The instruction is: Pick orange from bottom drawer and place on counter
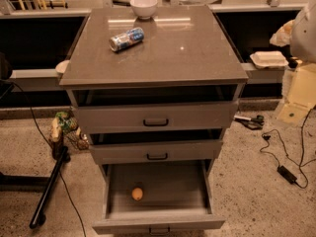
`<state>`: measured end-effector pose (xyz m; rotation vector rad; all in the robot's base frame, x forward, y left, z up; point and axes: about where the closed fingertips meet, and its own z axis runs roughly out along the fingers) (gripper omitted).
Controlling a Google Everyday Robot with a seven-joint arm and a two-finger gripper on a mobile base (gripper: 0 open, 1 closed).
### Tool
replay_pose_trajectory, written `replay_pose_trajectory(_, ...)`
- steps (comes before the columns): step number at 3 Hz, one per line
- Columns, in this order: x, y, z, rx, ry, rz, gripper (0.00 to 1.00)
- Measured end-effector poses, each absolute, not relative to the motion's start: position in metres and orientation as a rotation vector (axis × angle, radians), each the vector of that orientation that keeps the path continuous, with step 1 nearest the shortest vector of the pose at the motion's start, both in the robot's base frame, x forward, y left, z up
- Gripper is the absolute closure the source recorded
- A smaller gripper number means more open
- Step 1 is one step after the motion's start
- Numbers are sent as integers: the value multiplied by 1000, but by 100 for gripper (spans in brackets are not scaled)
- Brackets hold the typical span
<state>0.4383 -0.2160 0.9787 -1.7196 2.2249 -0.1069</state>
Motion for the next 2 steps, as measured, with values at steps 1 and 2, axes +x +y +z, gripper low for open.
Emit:
replay_pose_trajectory(1, 438, -216, 979, -1720, 2225, -107, 0)
replay_pose_trajectory(2, 440, -215, 961, -1720, 2223, -100, 0)
